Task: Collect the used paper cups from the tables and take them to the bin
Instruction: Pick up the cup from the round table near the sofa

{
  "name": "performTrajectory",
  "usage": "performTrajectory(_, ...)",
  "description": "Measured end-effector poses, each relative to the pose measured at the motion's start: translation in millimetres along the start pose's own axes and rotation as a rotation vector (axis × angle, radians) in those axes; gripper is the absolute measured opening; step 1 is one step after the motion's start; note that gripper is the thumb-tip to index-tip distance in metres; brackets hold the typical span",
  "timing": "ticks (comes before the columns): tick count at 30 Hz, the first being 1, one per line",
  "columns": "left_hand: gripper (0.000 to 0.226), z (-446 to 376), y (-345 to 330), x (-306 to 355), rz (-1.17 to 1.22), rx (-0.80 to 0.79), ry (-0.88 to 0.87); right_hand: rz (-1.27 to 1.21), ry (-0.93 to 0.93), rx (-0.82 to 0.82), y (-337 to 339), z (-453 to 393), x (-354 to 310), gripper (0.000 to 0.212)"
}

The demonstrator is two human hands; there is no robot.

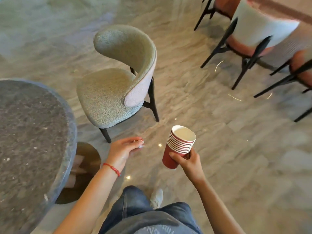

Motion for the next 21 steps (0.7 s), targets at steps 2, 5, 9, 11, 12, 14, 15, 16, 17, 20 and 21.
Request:
performTrajectory(2,0.014,-10,-36,4,-0.032,-0.043,0.002,-0.023,-0.001,0.061,31,-4,-2,0.038)
performTrajectory(5,0.013,-23,-87,11,-0.094,-0.119,0.005,-0.057,0.001,0.149,72,-9,-6,0.042)
performTrajectory(9,0.012,-43,-148,18,-0.199,-0.224,0.011,-0.103,0.003,0.257,113,-20,-10,0.040)
performTrajectory(11,0.013,-53,-175,20,-0.231,-0.273,0.026,-0.118,0.002,0.315,130,-27,-12,0.040)
performTrajectory(12,0.013,-60,-189,21,-0.242,-0.295,0.036,-0.126,0.002,0.344,139,-32,-13,0.040)
performTrajectory(14,0.013,-76,-213,26,-0.261,-0.326,0.047,-0.134,0.004,0.383,155,-45,-15,0.041)
performTrajectory(15,0.013,-84,-225,29,-0.268,-0.340,0.053,-0.139,0.006,0.398,161,-52,-18,0.042)
performTrajectory(16,0.014,-94,-236,33,-0.275,-0.350,0.056,-0.142,0.006,0.416,168,-61,-20,0.043)
performTrajectory(17,0.014,-104,-247,38,-0.282,-0.357,0.057,-0.148,0.005,0.435,176,-70,-23,0.044)
performTrajectory(20,0.010,-139,-279,57,-0.292,-0.371,0.051,-0.159,0.003,0.473,195,-107,-36,0.044)
performTrajectory(21,0.009,-150,-289,64,-0.293,-0.379,0.049,-0.158,0.008,0.477,199,-120,-42,0.044)
Point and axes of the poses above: each hand's wrist, its own z-axis away from the middle knuckle, its own y-axis out of the back of the hand, x = y × z, the point moved 9 cm from there along -z, towards the middle knuckle, and after that the axes turned 7 degrees about -z, right-handed, at the moved point
